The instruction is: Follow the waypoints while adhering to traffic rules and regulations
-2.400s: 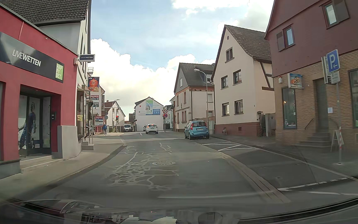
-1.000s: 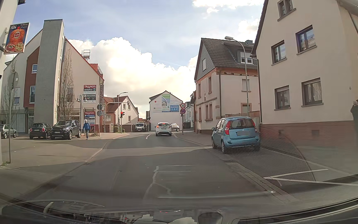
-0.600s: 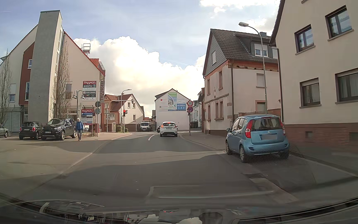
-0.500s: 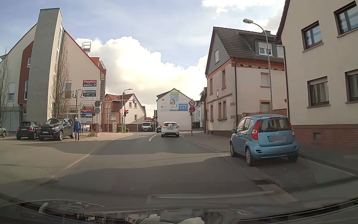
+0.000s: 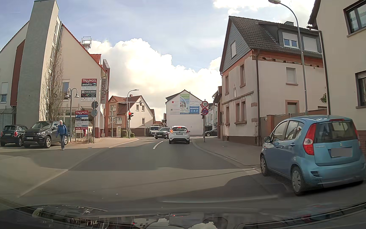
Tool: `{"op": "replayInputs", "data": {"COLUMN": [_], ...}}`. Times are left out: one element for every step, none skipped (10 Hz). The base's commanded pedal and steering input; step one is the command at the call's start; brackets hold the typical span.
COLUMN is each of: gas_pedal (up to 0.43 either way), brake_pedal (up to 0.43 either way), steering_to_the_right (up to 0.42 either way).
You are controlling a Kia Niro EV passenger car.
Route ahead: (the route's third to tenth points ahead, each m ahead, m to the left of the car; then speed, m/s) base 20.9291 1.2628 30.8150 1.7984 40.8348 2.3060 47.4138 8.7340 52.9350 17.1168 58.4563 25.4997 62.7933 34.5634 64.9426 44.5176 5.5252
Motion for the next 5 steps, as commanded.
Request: {"op": "replayInputs", "data": {"gas_pedal": [0.0,0.0,0.0,0.0,0.0], "brake_pedal": [0.0,0.0,0.0,0.0,0.0], "steering_to_the_right": [-0.039,-0.038,-0.035,-0.033,-0.032]}}
